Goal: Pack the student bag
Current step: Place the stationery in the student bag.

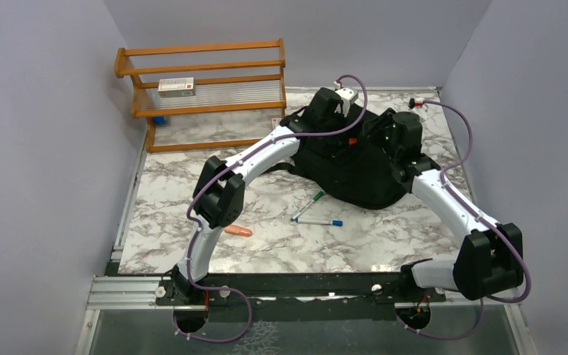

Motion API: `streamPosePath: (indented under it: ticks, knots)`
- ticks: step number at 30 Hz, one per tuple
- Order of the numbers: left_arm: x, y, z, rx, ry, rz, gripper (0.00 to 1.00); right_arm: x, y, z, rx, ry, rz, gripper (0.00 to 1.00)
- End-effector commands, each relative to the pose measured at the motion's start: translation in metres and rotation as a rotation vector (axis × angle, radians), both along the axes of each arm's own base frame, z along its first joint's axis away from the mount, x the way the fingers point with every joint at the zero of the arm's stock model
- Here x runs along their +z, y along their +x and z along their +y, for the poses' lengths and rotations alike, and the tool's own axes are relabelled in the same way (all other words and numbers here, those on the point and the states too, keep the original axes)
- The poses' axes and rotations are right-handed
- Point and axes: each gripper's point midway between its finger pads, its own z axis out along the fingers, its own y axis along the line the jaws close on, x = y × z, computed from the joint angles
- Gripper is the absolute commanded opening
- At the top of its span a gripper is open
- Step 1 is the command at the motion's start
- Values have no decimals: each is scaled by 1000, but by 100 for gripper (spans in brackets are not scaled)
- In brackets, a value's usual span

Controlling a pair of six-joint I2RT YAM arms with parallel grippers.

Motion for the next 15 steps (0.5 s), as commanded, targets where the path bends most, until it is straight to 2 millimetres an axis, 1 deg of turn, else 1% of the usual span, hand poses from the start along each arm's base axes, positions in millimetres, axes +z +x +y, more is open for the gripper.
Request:
streamPosePath:
  ticks: [1, 2, 3, 7, 9, 13, 15]
  knots:
    - [46, -5, -3, -26, -84, -61, 0, 6, -9, -5, 27, -60, 38, 37]
    - [45, -5, -2, -27, -83, -60, 0, 5, -10, -3, 43, -57, 45, 32]
    - [46, -5, -2, -27, -84, -60, 0, 4, -10, 0, 65, -54, 54, 30]
    - [44, -6, -3, -31, -81, -56, 0, 5, -8, 15, 161, -47, 88, 29]
    - [42, -6, -2, -32, -78, -54, 0, 3, -10, 24, 223, -46, 115, 29]
    - [39, -7, -3, -44, -79, -50, 0, -6, -20, 44, 353, -25, 149, 29]
    - [39, -7, -4, -53, -86, -50, 0, -9, -30, 52, 416, -13, 175, 29]
